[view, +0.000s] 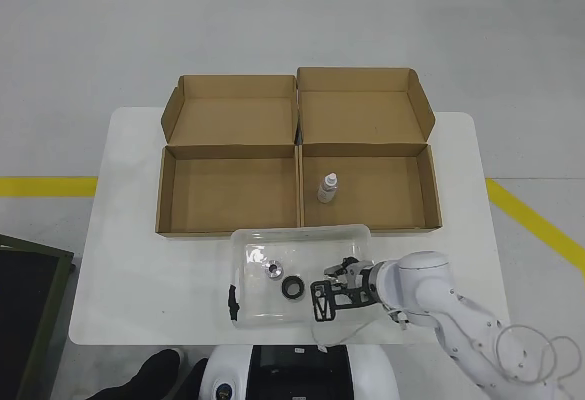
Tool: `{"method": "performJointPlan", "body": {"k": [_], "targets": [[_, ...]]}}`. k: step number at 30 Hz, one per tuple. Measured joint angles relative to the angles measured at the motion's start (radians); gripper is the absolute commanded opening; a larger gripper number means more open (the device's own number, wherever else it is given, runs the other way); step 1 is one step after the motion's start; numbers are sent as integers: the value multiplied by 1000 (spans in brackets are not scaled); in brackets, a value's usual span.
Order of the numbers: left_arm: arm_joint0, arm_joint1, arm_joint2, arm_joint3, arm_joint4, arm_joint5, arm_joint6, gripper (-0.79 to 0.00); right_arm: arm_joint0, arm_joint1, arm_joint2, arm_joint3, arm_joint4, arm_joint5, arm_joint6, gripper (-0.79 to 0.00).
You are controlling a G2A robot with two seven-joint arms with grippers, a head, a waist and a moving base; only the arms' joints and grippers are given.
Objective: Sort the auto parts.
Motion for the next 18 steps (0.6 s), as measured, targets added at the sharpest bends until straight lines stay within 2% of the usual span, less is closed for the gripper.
{"method": "performJointPlan", "body": {"k": [11,18], "targets": [[0,0,0,0,0,0,0,0,-12,12,43,-68,75,15,-14,-785],[0,0,0,0,0,0,0,0,-42,25,126,-163,117,54,-92,-785]]}}
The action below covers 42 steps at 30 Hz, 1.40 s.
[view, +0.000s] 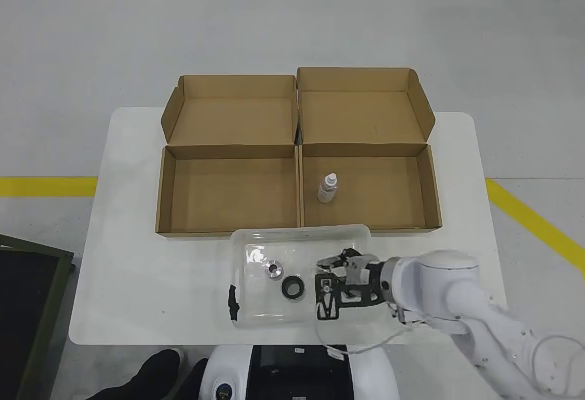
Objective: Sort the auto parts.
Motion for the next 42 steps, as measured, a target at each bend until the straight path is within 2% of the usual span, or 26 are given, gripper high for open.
{"method": "performJointPlan", "body": {"k": [3,9,13,18,24,30,34,42], "targets": [[0,0,0,0,0,0,0,0,-6,3,33,-45,-43,33,-86,-785],[0,0,0,0,0,0,0,0,-53,4,73,-71,-132,182,-306,-785],[0,0,0,0,0,0,0,0,-91,1,91,-63,-126,281,-467,-785],[0,0,0,0,0,0,0,0,-116,-6,106,-60,-91,383,-604,-785],[0,0,0,0,0,0,0,0,-122,-10,131,-95,-112,472,-667,-785],[0,0,0,0,0,0,0,0,-124,-21,147,-116,-22,549,-755,-785],[0,0,0,0,0,0,0,0,-92,-28,153,-120,62,539,-808,-785],[0,0,0,0,0,0,0,0,-39,-40,159,-148,86,575,-828,-785]]}}
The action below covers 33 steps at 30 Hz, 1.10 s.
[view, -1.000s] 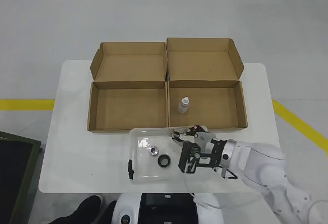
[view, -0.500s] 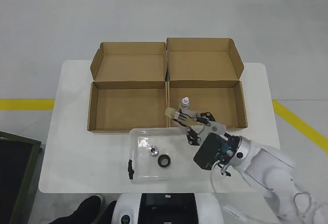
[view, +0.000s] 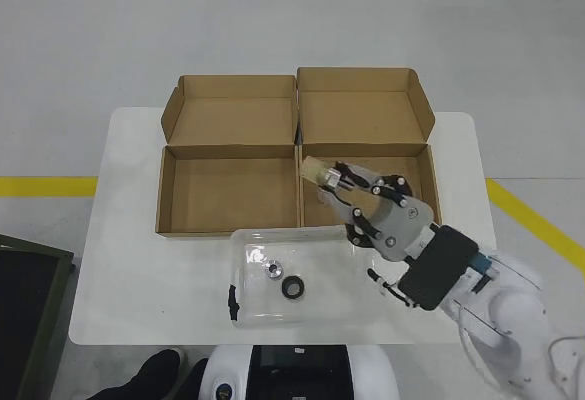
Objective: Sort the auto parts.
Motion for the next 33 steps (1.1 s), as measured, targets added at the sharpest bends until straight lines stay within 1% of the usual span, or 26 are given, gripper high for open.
{"method": "performJointPlan", "body": {"k": [7,15,18,22,28,33], "targets": [[0,0,0,0,0,0,0,0,19,-9,7,-15,13,40,-26,-785],[0,0,0,0,0,0,0,0,18,-16,11,-18,7,44,-38,-785],[0,0,0,0,0,0,0,0,15,-16,4,-9,-6,12,-34,-785],[0,0,0,0,0,0,0,0,3,-14,-22,27,-34,-77,10,-785],[0,0,0,0,0,0,0,0,-38,-10,-36,71,-49,-146,64,-785],[0,0,0,0,0,0,0,0,-71,-4,-21,101,-82,-192,119,-785]]}}
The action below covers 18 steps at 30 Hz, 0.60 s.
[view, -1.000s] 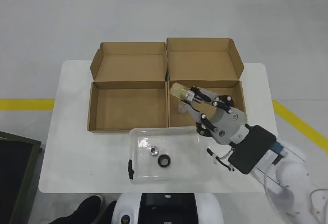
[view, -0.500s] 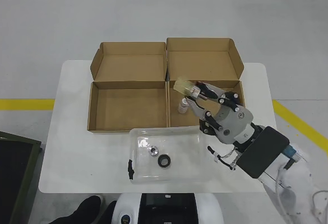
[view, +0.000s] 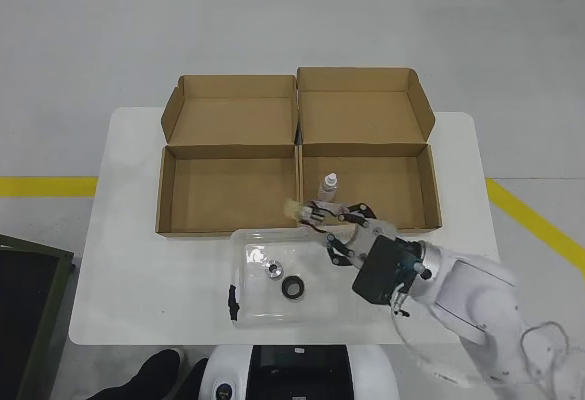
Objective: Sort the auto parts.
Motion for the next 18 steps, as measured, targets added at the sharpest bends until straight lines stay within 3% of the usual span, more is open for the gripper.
{"method": "performJointPlan", "body": {"k": [13,18], "targets": [[0,0,0,0,0,0,0,0,-38,27,109,119,-33,-171,211,-785],[0,0,0,0,0,0,0,0,-11,29,122,168,-40,-174,253,-785]]}}
